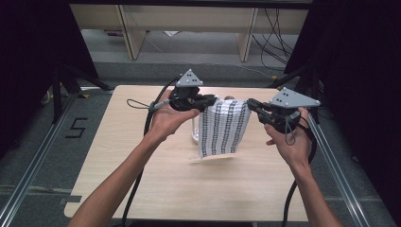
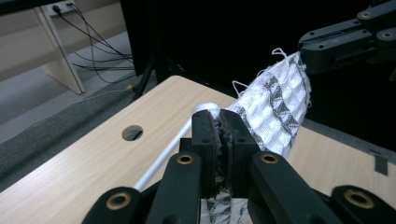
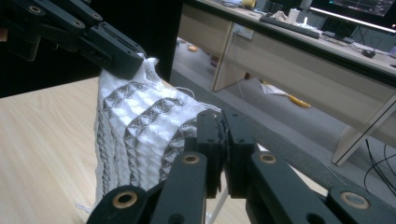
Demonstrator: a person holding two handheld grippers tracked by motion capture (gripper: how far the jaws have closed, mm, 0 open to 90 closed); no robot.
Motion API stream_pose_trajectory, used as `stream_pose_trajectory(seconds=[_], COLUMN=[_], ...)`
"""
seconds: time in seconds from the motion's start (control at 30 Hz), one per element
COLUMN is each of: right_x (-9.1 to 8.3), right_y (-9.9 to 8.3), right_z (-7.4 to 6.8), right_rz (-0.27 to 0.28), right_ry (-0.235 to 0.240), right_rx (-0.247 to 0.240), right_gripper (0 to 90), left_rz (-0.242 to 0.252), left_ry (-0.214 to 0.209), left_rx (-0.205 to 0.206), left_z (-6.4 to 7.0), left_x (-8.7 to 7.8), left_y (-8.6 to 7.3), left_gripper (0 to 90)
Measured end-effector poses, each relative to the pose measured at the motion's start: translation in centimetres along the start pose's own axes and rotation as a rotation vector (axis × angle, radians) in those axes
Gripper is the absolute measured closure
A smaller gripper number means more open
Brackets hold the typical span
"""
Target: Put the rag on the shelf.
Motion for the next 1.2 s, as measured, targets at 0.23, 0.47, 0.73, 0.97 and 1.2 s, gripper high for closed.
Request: stream_pose_trajectory(seconds=[0.23,0.47,0.73,0.97,1.2], right_x=[1.5,2.9,4.2,6.0,9.1], right_y=[1.7,3.5,5.4,6.5,6.5], right_z=[1.0,1.9,2.9,4.2,6.0], right_rz=[-0.002,-0.003,0.003,0.007,-0.021], right_ry=[0.007,-0.008,-0.023,-0.026,-0.038], right_rx=[0.030,0.026,0.026,0.055,0.061], right_gripper=[87.6,87.6,87.6,87.6,87.5], left_rz=[-0.013,-0.025,-0.009,0.002,-0.007], left_ry=[0.037,0.058,0.089,0.117,0.153], left_rx=[-0.023,-0.027,-0.042,-0.055,-0.089], left_z=[-2.1,-4.0,-5.7,-7.8,-10.5], left_x=[0.6,0.8,0.9,1.6,3.9], left_y=[0.9,1.9,3.2,4.0,3.1], left_gripper=[84.6,84.6,84.6,84.5,84.3])
Point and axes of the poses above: each handheld gripper's, and its own axes: x roughly forward along the jaws, y roughly out of its top, z roughly to its right, the point moved 10 cm from there along x, roughly forward along the jaws, and after that the axes turned 8 degrees about x, right-handed, at the moved point
